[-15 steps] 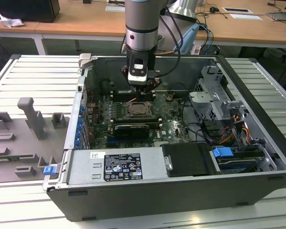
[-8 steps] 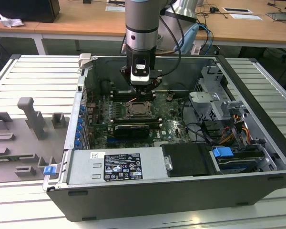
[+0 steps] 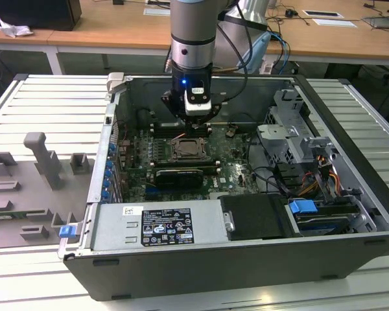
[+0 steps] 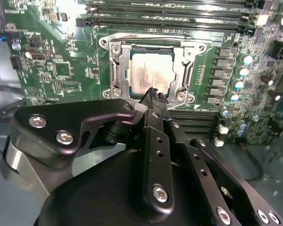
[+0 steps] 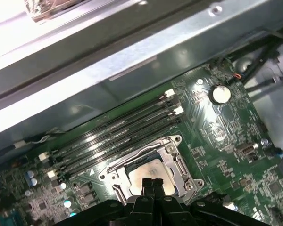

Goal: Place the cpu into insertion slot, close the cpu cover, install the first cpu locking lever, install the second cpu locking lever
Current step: 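Install the first cpu locking lever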

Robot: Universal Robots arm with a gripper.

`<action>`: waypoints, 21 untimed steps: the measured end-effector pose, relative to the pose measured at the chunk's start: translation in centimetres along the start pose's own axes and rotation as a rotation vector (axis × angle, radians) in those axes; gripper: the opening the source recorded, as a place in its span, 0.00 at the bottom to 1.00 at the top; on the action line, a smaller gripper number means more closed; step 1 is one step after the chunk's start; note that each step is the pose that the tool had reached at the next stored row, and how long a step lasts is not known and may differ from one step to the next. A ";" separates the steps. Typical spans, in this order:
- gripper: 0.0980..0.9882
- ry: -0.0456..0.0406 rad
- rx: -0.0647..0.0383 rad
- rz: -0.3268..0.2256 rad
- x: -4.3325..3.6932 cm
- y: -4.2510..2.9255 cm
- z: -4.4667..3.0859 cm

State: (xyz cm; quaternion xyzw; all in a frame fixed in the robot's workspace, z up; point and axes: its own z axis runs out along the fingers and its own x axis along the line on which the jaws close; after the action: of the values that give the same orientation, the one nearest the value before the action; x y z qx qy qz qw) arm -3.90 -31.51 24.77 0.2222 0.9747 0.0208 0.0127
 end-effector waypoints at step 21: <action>0.01 0.0120 -0.004 -0.261 0.00 0.00 0.00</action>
State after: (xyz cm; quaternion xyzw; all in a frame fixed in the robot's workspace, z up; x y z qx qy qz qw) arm -3.90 -31.51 24.77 0.0936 0.9953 0.0222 0.0099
